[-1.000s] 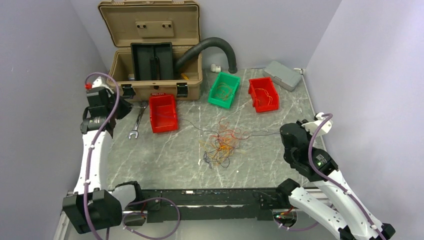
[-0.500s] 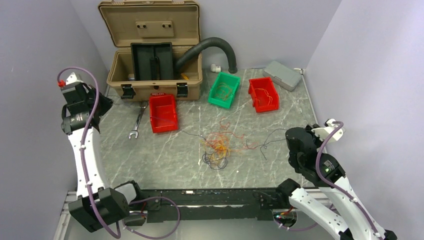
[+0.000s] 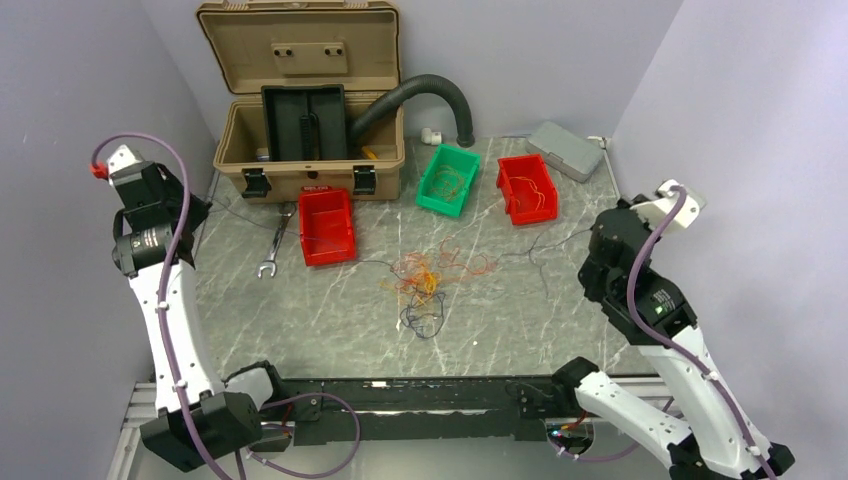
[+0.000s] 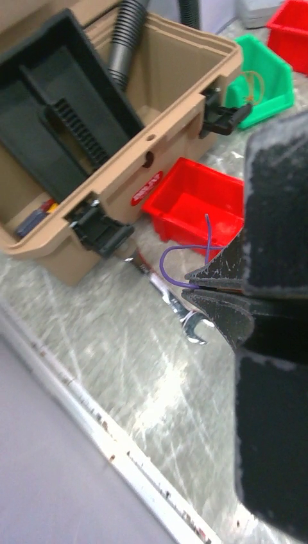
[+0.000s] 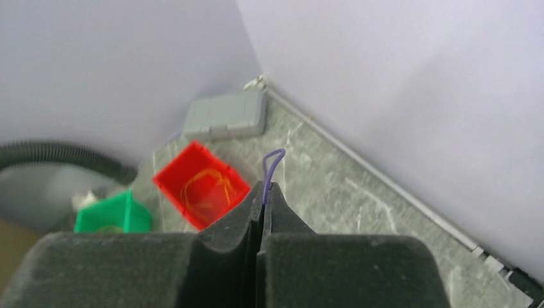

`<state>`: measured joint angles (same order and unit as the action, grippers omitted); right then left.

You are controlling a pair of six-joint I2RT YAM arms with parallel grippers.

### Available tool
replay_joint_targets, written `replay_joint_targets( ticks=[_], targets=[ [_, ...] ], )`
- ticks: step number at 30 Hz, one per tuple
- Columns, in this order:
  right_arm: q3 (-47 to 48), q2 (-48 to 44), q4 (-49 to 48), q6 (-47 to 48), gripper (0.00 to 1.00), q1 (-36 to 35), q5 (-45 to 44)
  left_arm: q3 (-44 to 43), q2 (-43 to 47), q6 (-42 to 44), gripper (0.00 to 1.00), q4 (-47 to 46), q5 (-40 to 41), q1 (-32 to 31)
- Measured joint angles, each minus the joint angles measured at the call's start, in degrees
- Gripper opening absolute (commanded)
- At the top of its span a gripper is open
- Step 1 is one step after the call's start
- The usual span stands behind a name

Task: Untangle the cables
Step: Untie the cable.

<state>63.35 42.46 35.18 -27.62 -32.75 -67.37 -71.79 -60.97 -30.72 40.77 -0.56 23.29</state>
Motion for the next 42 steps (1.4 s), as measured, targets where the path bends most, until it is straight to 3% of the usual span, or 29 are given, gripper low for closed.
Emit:
replay_joint_targets(
  ticks=[6,11,16,19,25,32,37,42],
  targets=[
    [9.92,6.14,-5.46,6.84,0.00,10.67,1.51,-3.45,2.27,-0.50,0.00,1.33,7.19,0.31],
    [22.10,13.60,-6.58,9.84,0.00,13.22,6.95,-1.53,3.17,-0.44,0.00,1.09,7.45,0.55],
    [28.00,18.62,-5.29,11.98,0.00,13.40,24.13,5.33,6.88,-0.15,0.00,-2.36,-1.18,0.07],
    [29.49,21.20,-4.81,12.52,0.00,13.38,34.82,9.22,9.55,-0.11,0.00,-4.09,-5.97,-3.39],
    [29.49,24.70,-4.35,13.03,0.00,12.52,48.96,11.04,12.92,0.72,0.00,-5.95,-11.13,-19.04],
    [34.21,29.16,-4.00,14.29,0.00,11.91,53.13,11.02,13.66,1.84,0.00,-8.87,-11.13,-40.92],
    [41.33,32.41,-4.13,16.20,0.00,11.91,51.65,9.62,8.13,2.64,0.00,-8.83,-2.78,-61.24],
    [50.07,35.21,-4.48,18.32,0.00,11.91,49.40,4.72,-3.52,3.50,0.00,-8.85,7.61,-79.38]
  ],
)
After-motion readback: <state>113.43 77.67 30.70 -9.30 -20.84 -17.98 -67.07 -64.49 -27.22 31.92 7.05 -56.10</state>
